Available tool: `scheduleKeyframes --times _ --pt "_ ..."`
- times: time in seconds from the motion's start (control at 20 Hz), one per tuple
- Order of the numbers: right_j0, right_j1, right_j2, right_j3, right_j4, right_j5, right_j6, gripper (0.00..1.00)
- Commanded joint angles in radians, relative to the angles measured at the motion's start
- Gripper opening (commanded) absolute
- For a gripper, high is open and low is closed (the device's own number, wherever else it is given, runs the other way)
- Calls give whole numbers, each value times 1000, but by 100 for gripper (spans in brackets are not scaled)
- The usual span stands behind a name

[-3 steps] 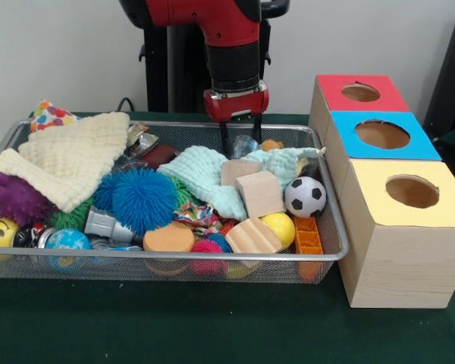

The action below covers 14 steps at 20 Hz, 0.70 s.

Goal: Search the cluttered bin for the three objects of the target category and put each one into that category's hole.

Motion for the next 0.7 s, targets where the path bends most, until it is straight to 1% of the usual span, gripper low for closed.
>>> scheduleKeyframes --times 0.05,0.1,0.15,0.2,0.35,0.45,0.7 --pt "4 40 81 -215 -47 37 28 100" --pt "-5 34 77 -204 -51 41 31 100" --pt "-1 32 73 -205 -38 58 38 100" --pt "-2 28 68 -202 -25 67 51 0" --pt "-6 25 74 -200 -11 97 50 0" --pt "-6 23 75 -197 -7 101 56 0" --pt "-17 18 75 -171 21 75 104 0"
